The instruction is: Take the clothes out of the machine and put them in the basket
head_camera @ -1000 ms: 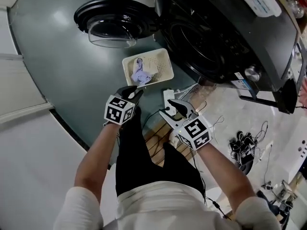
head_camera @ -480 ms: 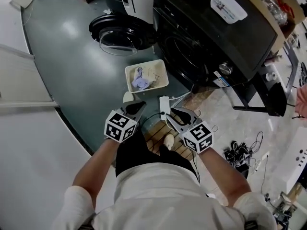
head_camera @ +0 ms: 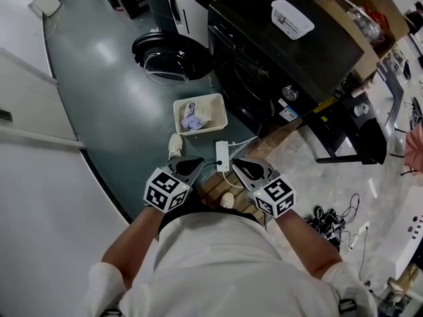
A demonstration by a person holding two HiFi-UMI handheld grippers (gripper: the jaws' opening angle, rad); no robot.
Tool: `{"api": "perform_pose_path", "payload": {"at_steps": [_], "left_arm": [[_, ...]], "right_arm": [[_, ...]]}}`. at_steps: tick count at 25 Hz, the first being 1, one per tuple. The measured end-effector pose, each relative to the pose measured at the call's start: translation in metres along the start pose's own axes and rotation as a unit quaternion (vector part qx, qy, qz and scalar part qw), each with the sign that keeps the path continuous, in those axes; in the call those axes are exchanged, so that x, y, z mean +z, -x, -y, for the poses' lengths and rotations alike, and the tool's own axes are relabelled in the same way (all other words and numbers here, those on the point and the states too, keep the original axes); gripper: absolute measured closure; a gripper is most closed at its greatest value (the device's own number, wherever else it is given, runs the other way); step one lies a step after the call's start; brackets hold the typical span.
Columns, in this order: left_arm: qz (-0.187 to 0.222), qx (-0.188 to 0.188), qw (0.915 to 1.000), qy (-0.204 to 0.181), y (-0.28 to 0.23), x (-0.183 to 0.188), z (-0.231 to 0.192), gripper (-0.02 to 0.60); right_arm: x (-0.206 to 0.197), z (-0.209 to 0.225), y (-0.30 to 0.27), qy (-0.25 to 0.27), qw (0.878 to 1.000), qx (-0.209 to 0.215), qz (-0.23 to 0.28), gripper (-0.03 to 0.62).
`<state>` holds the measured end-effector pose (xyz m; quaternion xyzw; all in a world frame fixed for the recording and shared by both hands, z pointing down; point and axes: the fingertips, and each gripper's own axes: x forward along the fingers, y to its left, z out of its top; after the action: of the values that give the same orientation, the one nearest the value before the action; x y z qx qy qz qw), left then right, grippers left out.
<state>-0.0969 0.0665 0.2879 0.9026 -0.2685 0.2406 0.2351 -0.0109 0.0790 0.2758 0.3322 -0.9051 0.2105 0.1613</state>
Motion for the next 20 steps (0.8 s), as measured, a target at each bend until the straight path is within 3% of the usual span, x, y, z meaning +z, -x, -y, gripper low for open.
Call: {"api": "perform_pose_path", "payload": {"at_steps": [6,20], "left_arm": [[0.011,-0.007,0.9998,-0.013,0.012,0.011,0.047,0.583],[0.039,0.009,0.9992,0.005,0.029,0.001,0.092,0.583]], "right_arm": [[-0.003,-0.021,0.038,0.009,1.000,0.010,0.006,0.556],[-0.007,-0.053,0.072,0.028,0.999,0.020,0.028,0.559]]}}
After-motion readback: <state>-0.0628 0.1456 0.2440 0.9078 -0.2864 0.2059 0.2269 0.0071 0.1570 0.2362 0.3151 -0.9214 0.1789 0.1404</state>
